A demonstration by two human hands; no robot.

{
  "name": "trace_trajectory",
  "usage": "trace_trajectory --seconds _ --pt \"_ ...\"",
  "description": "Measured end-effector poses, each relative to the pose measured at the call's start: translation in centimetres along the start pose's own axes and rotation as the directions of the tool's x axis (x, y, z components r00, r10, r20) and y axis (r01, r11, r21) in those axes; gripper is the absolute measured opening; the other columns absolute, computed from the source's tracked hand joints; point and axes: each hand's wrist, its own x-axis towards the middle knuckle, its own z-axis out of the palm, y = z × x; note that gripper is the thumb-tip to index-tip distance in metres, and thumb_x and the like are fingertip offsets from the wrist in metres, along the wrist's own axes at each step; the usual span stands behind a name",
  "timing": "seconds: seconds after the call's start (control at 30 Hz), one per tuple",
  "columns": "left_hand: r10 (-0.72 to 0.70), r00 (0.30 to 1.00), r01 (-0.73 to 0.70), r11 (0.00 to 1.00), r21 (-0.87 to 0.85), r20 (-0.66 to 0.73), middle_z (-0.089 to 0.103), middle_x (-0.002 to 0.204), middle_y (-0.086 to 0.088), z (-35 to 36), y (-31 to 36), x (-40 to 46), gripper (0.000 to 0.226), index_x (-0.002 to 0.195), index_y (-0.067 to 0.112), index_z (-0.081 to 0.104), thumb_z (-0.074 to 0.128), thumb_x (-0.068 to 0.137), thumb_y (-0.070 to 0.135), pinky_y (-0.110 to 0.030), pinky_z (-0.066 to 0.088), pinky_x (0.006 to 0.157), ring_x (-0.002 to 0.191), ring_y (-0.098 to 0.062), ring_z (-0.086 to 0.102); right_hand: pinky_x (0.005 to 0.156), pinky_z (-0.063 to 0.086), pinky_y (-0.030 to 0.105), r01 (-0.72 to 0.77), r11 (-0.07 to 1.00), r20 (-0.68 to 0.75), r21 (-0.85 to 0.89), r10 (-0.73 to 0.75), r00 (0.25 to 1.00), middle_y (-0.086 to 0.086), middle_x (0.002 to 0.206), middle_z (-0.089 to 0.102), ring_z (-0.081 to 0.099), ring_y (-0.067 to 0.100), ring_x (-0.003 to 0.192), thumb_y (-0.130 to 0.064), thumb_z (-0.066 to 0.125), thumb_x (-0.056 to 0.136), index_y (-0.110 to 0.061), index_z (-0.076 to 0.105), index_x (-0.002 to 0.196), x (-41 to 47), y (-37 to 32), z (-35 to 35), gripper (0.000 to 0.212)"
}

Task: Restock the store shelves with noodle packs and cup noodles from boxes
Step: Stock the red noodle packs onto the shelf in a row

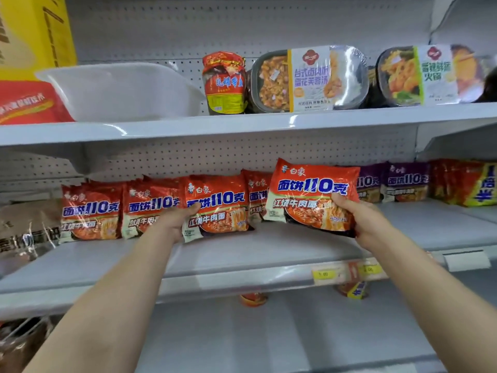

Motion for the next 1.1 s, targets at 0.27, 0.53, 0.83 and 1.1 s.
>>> trace_trajectory --seconds 0.27,0.53,0.83,1.1 --pt "0.012 1.000 -0.011 1.000 0.019 -0.015 0.070 0.120 -0.018 -3.3 -2.7 9.9 0.128 0.135 0.013 0.053 0.105 0.022 0.041 -0.063 0.057 0.078 0.090 -0.042 0.074 0.074 0.057 0.037 0.024 0.999 -0.067 0.042 -0.022 0.998 0.007 0.104 0.078 0.076 0.024 0.088 -0.028 0.082 0.070 -0.012 0.067 0.114 0.5 0.1 0.0 0.049" --pt "0.077 0.997 -0.075 0.994 0.073 -0.027 0.071 0.122 -0.007 -1.5 -3.4 11.7 0.128 0.131 0.019 0.059 0.096 0.018 0.066 -0.055 0.054 0.092 0.109 -0.034 0.068 0.076 0.056 0.039 0.011 1.000 -0.081 0.023 -0.009 0.997 0.009 0.108 0.077 0.074 0.027 0.095 -0.031 0.081 0.069 -0.012 0.065 0.120 -0.1 0.2 0.7 0.057" --pt "0.318 0.946 -0.240 0.825 0.512 -0.069 0.059 0.138 -0.015 2.7 0.7 0.4 0.056 0.135 0.004 0.058 0.069 0.093 0.039 -0.040 0.043 0.103 0.128 -0.035 0.054 0.079 0.056 0.040 0.032 0.999 -0.098 -0.007 -0.033 0.995 0.009 0.104 0.078 0.077 0.028 0.089 -0.049 0.101 0.016 -0.012 0.066 0.118 -1.1 0.1 0.5 0.114" --pt "0.423 0.906 -0.279 0.629 0.726 -0.018 0.065 0.093 -0.003 2.2 1.3 1.1 0.029 0.097 0.016 0.061 0.068 0.093 0.044 -0.036 0.048 0.078 0.084 -0.025 0.060 0.073 0.055 0.038 0.048 0.999 -0.144 0.013 -0.045 0.989 0.008 0.098 0.079 0.077 0.025 0.083 -0.030 0.080 0.070 -0.009 0.064 0.119 -2.4 -0.3 0.5 0.056"
